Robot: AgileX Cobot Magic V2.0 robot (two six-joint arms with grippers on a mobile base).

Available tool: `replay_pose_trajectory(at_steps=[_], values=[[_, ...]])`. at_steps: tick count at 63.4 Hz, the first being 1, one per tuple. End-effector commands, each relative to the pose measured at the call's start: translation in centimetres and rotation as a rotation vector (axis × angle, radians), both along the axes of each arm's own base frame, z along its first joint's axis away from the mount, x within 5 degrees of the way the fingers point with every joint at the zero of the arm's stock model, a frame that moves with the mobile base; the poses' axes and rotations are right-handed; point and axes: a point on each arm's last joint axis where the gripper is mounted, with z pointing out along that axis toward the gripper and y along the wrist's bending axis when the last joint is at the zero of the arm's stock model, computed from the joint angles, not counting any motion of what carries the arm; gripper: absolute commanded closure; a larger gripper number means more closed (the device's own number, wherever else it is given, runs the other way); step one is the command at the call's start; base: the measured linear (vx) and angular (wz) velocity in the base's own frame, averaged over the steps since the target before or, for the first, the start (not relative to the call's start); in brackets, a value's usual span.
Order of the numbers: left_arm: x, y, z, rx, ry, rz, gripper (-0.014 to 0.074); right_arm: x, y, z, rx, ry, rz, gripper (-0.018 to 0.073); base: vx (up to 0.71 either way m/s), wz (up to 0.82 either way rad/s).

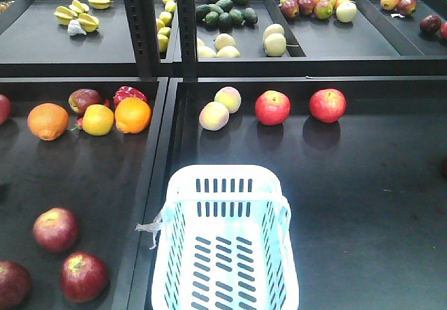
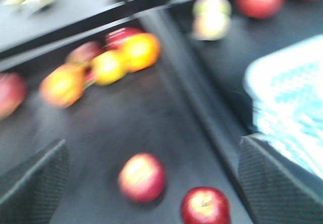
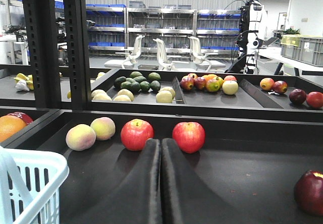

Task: Pick three apples into basket with both arms
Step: 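Move the left gripper down to the basket handle and close on it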

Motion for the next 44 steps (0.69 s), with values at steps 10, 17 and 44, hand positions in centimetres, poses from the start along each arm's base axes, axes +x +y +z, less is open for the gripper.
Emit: replay_pose_trajectory(at_steps=[10,17,44], values=[[3.1,-2.9,0.3,0.087,-0.147,-0.355,-0.0018,0.0,0.0,0.2,-0.011,-0.057,-0.001,0.0568,0.00,0.00],[4.3,-4.0,-0.5,0.204,-0.184,-0.496,-0.0015,0.0,0.0,0.2,-0.011,-0.057,-0.001,0.0568,0.00,0.00],[8.1,-8.9,-4.1,0.235,-0.152,-0.694,-0.0013,0.0,0.0,0.2,-0.011,-0.057,-0.001,0.0568,0.00,0.00]])
